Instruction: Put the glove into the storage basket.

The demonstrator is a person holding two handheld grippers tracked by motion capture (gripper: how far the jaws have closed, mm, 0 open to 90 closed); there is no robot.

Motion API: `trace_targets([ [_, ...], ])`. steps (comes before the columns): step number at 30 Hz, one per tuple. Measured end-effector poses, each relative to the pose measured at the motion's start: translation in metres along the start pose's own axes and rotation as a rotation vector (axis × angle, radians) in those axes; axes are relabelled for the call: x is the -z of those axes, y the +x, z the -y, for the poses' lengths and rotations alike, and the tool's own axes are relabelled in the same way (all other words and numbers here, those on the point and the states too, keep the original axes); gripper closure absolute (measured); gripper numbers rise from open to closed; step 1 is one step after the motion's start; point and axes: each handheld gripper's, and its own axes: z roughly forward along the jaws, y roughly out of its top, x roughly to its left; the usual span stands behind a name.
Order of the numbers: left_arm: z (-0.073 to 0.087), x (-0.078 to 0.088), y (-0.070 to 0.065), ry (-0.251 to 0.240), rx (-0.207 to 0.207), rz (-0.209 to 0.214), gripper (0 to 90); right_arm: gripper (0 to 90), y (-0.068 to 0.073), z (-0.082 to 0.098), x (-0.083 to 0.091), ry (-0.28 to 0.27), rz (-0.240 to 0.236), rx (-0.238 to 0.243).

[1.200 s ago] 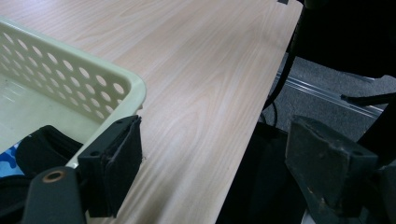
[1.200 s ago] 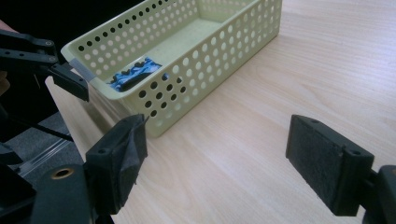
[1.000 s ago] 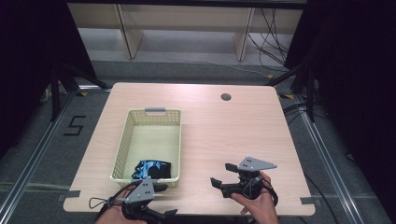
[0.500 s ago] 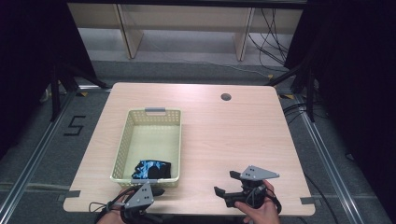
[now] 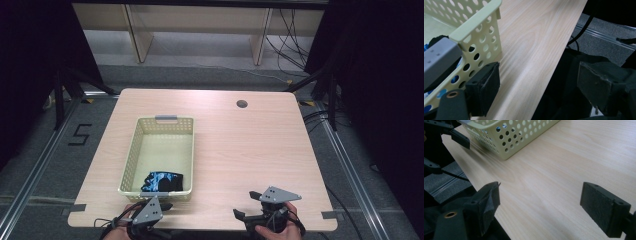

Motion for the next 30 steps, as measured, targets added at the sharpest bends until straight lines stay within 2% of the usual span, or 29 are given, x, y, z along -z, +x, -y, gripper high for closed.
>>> trace_targets([
  [1, 0.001, 0.0, 0.0, -0.003, 0.002, -0.001, 18.2, 17.2, 0.0, 0.001, 0.0, -0.002, 0.004, -0.002],
  [2, 0.001, 0.0, -0.001, 0.002, 0.031, 0.008, 18.2, 17.2, 0.001, 0.002, 0.001, 0.001, 0.009, -0.004],
  [3, 0.002, -0.001, 0.0, -0.002, 0.034, 0.005, 18.2, 17.2, 0.0, 0.003, 0.001, 0.008, 0.015, 0.001],
  [4, 0.002, 0.0, 0.001, 0.001, 0.005, -0.004, 18.1, 17.2, 0.001, 0.004, 0.002, 0.014, 0.015, -0.011],
  [5, 0.003, 0.0, 0.001, -0.003, 0.017, 0.001, 18.2, 17.2, 0.0, 0.004, 0.002, 0.009, 0.011, 0.013],
  [7, 0.004, 0.0, 0.001, 0.001, 0.033, -0.01, 18.2, 17.2, 0.001, 0.006, 0.002, 0.005, 0.01, 0.003],
  [8, 0.004, 0.0, 0.001, 0.005, 0.039, -0.008, 18.2, 17.3, 0.003, 0.007, 0.004, 0.021, 0.016, -0.02],
  [9, 0.005, 0.001, 0.002, 0.022, 0.027, -0.006, 18.2, 17.2, 0.002, 0.008, 0.004, 0.018, 0.02, 0.007],
  [10, 0.005, 0.001, 0.003, 0.014, 0.013, -0.014, 18.2, 17.2, 0.001, 0.008, 0.003, 0.024, 0.004, 0.016],
  [11, 0.006, 0.0, 0.001, 0.009, 0.034, -0.013, 18.2, 17.2, 0.002, 0.01, 0.004, 0.031, 0.027, 0.014],
  [14, 0.007, 0.001, 0.003, 0.024, 0.016, -0.021, 18.2, 17.2, 0.004, 0.013, 0.005, 0.043, 0.045, 0.018],
  [15, 0.007, 0.001, 0.003, 0.018, 0.023, -0.018, 18.2, 17.3, 0.005, 0.014, 0.006, 0.056, 0.054, 0.016],
  [16, 0.007, 0.001, 0.003, 0.026, 0.038, 0.003, 18.2, 17.3, 0.004, 0.015, 0.006, 0.055, 0.063, 0.03],
  [17, 0.007, 0.0, 0.002, 0.009, 0.043, -0.005, 18.2, 17.3, 0.005, 0.016, 0.006, 0.071, 0.061, 0.027],
  [18, 0.007, 0.002, 0.002, 0.023, 0.044, 0.001, 18.2, 17.3, 0.005, 0.017, 0.007, 0.075, 0.064, 0.028],
  [19, 0.007, 0.002, 0.003, 0.033, 0.045, 0.011, 18.2, 17.3, 0.007, 0.019, 0.007, 0.08, 0.066, 0.007],
  [20, 0.007, 0.003, 0.004, 0.035, 0.034, -0.002, 18.2, 17.3, 0.005, 0.019, 0.007, 0.083, 0.068, 0.028],
  [21, 0.007, 0.003, 0.005, 0.032, 0.005, -0.004, 18.2, 17.3, 0.006, 0.021, 0.007, 0.086, 0.067, 0.019],
  [24, 0.008, 0.003, 0.004, 0.017, 0.015, -0.003, 18.3, 17.2, 0.007, 0.023, 0.009, 0.095, 0.071, 0.029],
  [26, 0.009, 0.003, 0.003, 0.018, 0.043, -0.013, 18.2, 17.1, 0.008, 0.026, 0.011, 0.106, 0.069, 0.018],
  [28, 0.009, 0.004, 0.005, 0.034, 0.001, -0.016, 18.2, 17.0, 0.009, 0.028, 0.012, 0.111, 0.079, 0.017],
  [29, 0.01, 0.002, 0.003, 0.02, 0.025, -0.006, 18.3, 17.0, 0.009, 0.029, 0.012, 0.117, 0.075, 0.027],
  [30, 0.01, 0.003, 0.005, 0.034, 0.0, -0.01, 18.3, 17.0, 0.01, 0.029, 0.013, 0.132, 0.076, 0.01],
])
